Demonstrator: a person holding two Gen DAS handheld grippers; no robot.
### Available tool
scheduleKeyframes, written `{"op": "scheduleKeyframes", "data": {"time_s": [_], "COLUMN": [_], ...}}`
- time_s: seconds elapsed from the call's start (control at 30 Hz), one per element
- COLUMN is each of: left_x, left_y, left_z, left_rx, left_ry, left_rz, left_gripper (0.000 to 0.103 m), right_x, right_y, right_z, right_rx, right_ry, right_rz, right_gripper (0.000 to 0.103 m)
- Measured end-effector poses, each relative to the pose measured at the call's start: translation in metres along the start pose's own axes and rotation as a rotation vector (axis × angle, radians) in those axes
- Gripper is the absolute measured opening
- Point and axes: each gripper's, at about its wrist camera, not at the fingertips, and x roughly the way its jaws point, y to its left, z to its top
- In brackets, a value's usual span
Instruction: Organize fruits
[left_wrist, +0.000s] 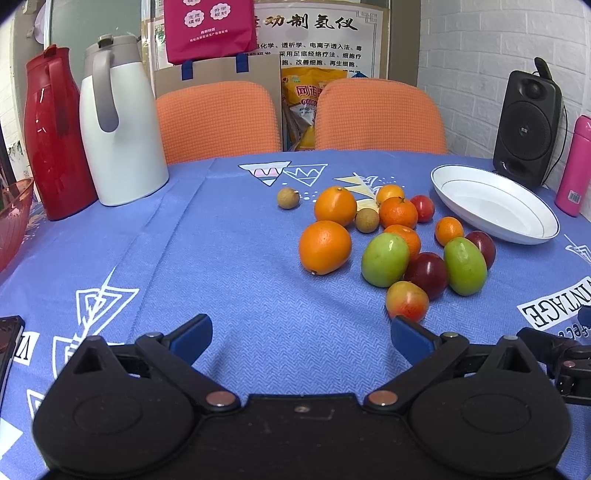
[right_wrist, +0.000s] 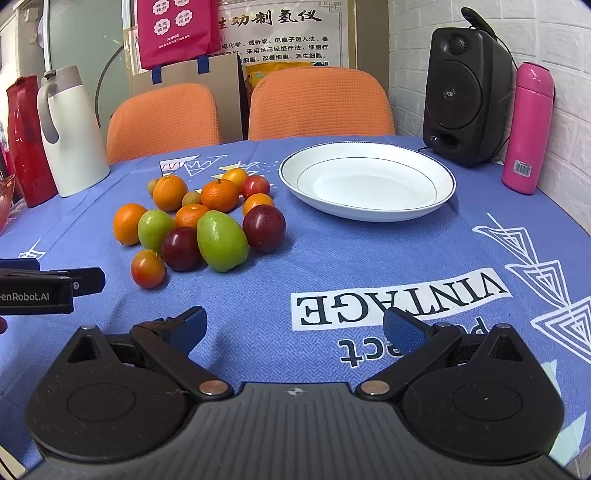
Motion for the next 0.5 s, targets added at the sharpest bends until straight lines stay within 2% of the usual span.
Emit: {"op": "scheduleKeyframes", "data": {"time_s": [0.5], "left_x": [0.0051], "left_y": [-0.0013], "left_z": [0.0015], "left_rx": [0.003], "left_ry": [0.013], "left_rz": [-0.004], "left_gripper": [0.103], "right_x": [0.0048], "right_y": [0.0003], "right_z": [-0.0005], "right_rx": [0.01], "right_ry": [0.004], "right_rz": [0.003], "right_gripper": [0.103]}}
